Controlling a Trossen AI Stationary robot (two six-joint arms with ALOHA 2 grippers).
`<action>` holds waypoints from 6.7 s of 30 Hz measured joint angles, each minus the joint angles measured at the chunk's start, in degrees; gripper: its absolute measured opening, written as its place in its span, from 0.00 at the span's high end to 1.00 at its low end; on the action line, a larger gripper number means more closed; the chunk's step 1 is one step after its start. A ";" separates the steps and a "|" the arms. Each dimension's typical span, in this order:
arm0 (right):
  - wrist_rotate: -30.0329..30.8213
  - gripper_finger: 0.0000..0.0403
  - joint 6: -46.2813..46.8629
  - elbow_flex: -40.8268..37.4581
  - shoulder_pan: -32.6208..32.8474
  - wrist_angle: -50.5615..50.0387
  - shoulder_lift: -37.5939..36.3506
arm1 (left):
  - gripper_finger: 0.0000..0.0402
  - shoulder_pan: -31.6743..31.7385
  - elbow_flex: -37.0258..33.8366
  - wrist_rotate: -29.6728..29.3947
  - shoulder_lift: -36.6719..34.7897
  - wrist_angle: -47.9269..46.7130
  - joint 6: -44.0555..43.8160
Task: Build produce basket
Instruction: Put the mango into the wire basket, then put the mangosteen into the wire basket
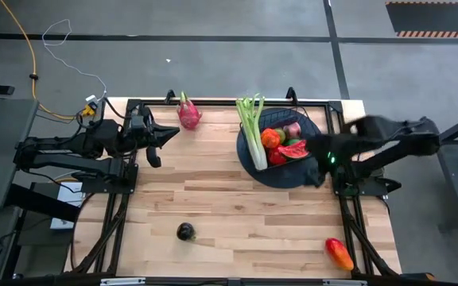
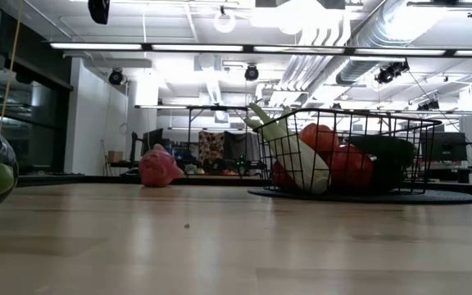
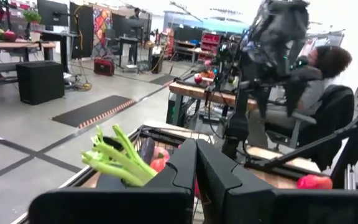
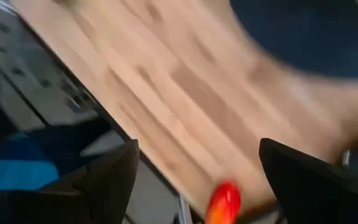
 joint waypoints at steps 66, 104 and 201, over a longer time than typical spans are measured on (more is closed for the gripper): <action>-29.98 0.35 39.27 -40.79 36.02 47.78 25.30 | 1.00 0.00 0.00 2.75 0.02 -3.95 -0.87; -0.38 0.52 -51.56 -21.92 -17.00 67.15 -2.15 | 1.00 0.00 0.00 4.43 -0.07 5.76 -5.41; 24.45 0.19 -66.96 -13.47 -28.53 14.43 11.67 | 1.00 0.00 0.00 5.59 0.02 3.24 -5.41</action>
